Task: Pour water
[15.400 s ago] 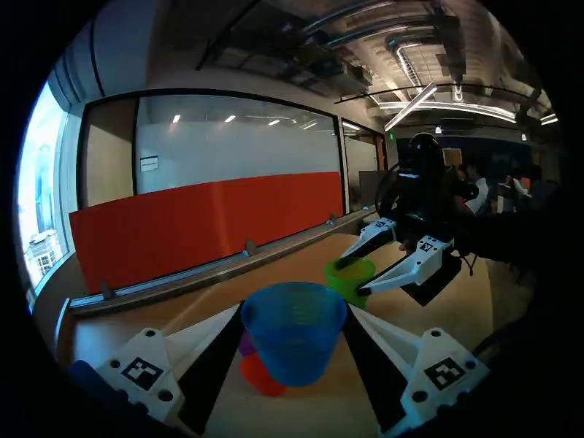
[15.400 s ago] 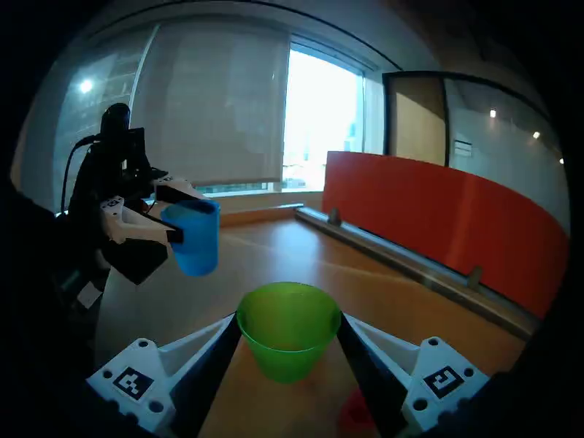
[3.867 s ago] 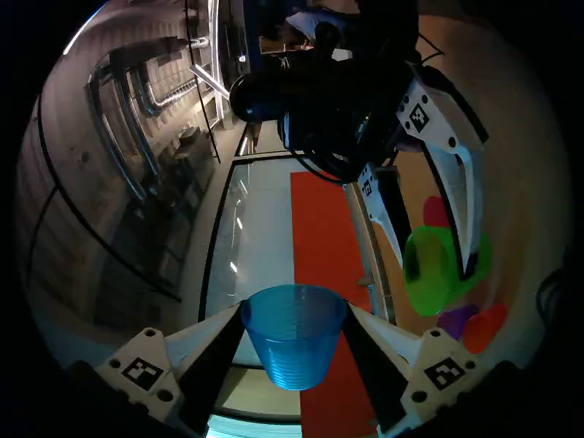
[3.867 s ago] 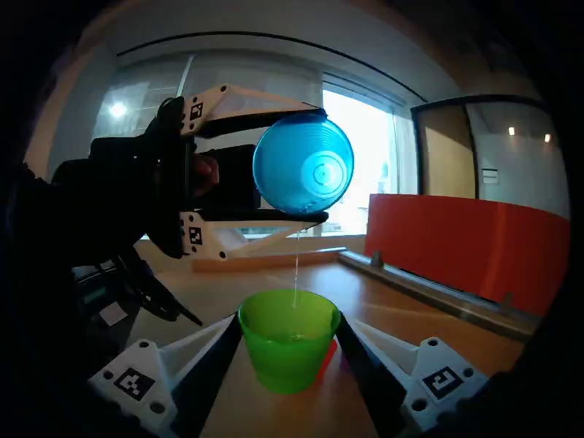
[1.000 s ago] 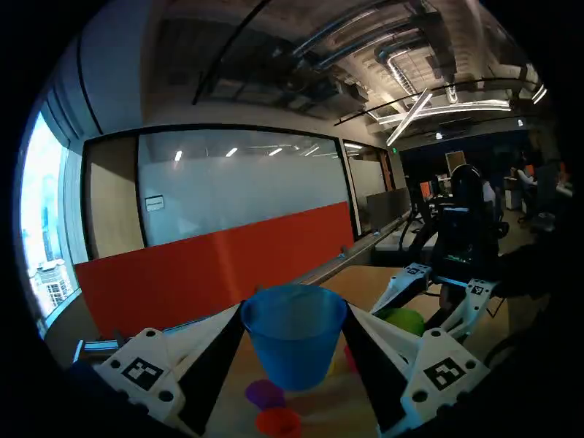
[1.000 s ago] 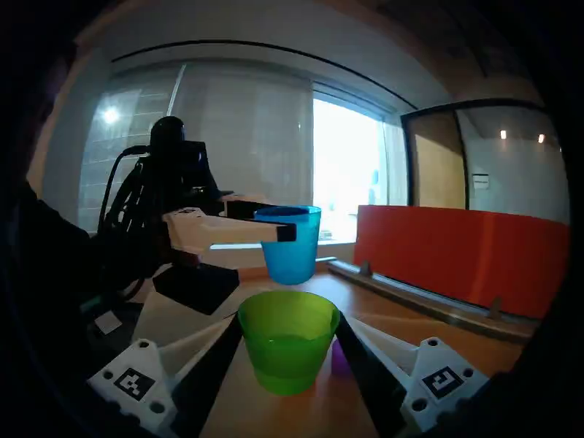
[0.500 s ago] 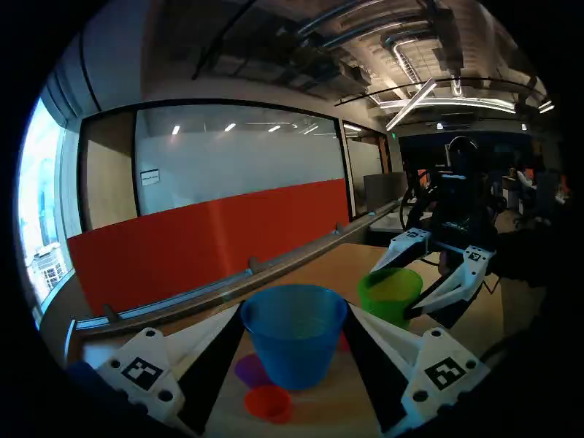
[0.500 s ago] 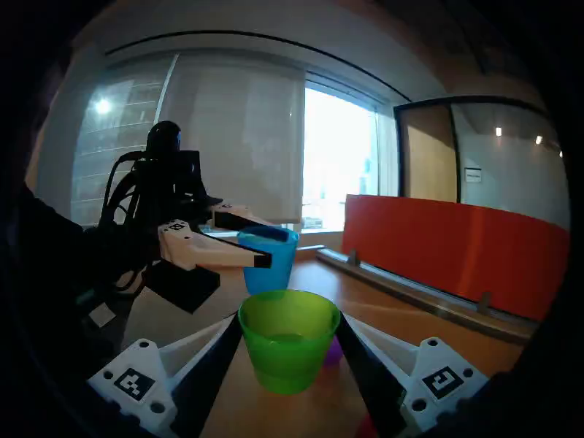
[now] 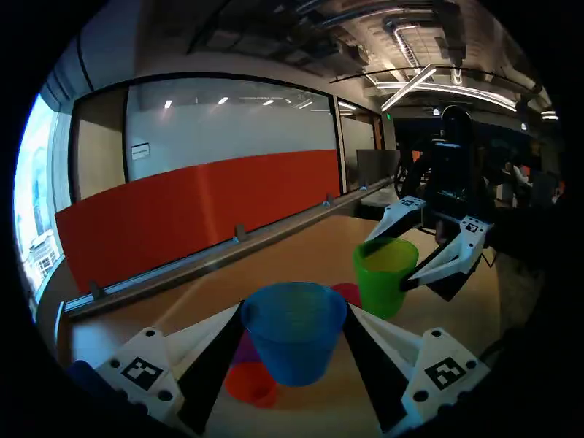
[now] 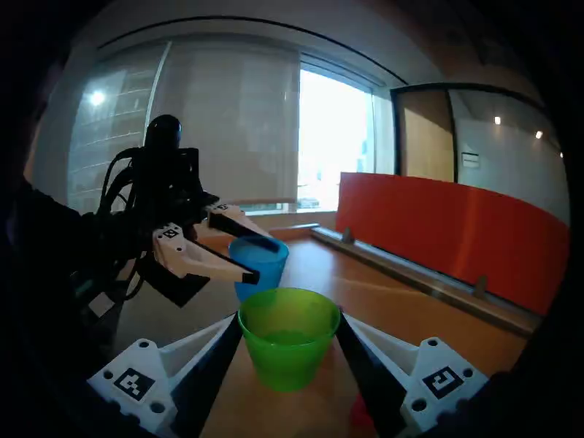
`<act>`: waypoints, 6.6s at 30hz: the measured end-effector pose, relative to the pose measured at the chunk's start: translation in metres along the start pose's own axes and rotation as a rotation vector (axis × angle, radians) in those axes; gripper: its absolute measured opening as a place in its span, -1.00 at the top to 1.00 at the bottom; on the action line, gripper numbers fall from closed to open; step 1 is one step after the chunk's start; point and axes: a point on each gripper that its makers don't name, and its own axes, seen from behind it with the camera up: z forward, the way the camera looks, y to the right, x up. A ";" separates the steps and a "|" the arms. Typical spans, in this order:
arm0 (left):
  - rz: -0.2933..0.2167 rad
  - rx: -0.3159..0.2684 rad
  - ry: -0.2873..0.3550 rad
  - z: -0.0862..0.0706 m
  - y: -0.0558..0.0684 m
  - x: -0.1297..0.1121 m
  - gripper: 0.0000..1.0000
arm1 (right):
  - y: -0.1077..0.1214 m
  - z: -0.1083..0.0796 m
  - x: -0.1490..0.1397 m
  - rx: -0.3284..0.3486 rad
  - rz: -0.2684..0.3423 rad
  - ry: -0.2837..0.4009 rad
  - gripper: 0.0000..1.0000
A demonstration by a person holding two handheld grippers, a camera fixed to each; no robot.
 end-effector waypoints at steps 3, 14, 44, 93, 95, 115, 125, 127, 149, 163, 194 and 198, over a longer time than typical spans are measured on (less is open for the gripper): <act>-0.007 -0.012 -0.031 0.006 0.003 -0.013 -0.79 | 0.003 0.001 -0.010 0.000 0.005 -0.022 -0.84; -0.010 -0.059 -0.130 0.024 0.018 -0.057 -0.80 | 0.009 0.005 -0.041 0.021 0.012 -0.097 -0.84; 0.009 -0.129 -0.291 0.047 0.041 -0.135 -0.81 | 0.018 0.018 -0.126 0.061 0.018 -0.270 -0.84; 0.004 -0.150 -0.354 0.046 0.039 -0.167 -0.81 | 0.026 0.012 -0.165 0.024 0.000 -0.347 -0.98; 0.004 -0.147 -0.356 0.045 0.039 -0.168 -0.81 | 0.027 0.009 -0.166 0.019 -0.002 -0.350 -0.98; -0.018 -0.093 -0.367 0.011 0.032 -0.174 -0.81 | 0.028 -0.030 -0.165 -0.055 0.013 -0.331 -0.98; -0.071 -0.014 -0.316 -0.018 0.018 -0.163 -0.81 | 0.026 -0.051 -0.148 -0.121 0.061 -0.249 -0.98; -0.079 0.007 -0.299 -0.024 0.015 -0.160 -0.81 | 0.026 -0.055 -0.143 -0.140 0.075 -0.224 -0.99; -0.134 0.380 0.011 -0.103 -0.049 -0.102 -0.81 | 0.049 -0.110 -0.087 -0.487 0.134 0.043 -0.99; -0.095 0.597 0.168 -0.138 -0.076 -0.069 -0.81 | 0.085 -0.151 -0.067 -0.815 0.083 0.119 -0.98; -0.160 0.707 0.285 -0.134 -0.090 -0.041 -0.80 | 0.109 -0.194 -0.027 -1.018 0.134 0.317 -0.98; -0.173 0.725 0.287 -0.132 -0.089 -0.050 -0.80 | 0.109 -0.193 -0.035 -1.025 0.139 0.308 -0.98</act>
